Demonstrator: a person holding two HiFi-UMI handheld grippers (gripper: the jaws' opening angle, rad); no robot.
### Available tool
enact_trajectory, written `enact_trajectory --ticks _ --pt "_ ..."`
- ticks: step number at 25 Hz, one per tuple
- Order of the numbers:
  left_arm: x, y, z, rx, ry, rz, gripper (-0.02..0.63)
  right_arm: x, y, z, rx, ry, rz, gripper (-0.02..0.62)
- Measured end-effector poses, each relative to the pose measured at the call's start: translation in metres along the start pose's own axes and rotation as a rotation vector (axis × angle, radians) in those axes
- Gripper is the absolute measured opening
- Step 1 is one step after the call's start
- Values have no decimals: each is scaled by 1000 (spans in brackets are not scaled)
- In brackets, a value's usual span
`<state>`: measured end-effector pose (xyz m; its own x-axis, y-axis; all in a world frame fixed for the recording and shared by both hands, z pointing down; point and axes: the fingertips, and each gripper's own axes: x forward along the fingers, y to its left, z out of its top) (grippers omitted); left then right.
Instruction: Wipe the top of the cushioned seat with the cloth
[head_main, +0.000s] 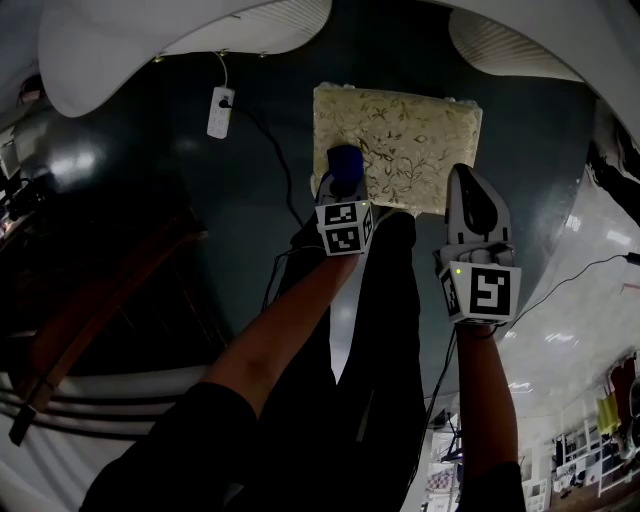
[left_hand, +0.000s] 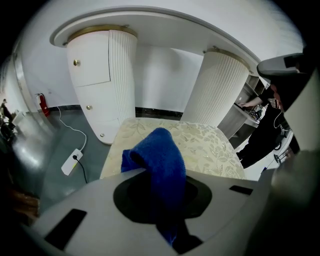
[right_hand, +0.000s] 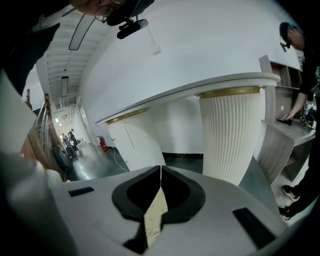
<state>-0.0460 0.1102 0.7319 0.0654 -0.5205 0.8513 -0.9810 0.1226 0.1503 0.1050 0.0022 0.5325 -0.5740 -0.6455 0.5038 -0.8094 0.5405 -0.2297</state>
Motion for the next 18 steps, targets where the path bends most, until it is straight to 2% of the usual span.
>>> enact_trajectory --ticks 7,12,18 --pt "4 -24 1 -18 20 -31 49 -5 -14 0 25 -19 -12 38" --pt "6 -35 -1 -31 23 -23 49 -16 -25 -6 37 -25 -31 38" --pt "11 -66 1 34 41 -76 49 -25 -45 -17 37 -18 -65 38"
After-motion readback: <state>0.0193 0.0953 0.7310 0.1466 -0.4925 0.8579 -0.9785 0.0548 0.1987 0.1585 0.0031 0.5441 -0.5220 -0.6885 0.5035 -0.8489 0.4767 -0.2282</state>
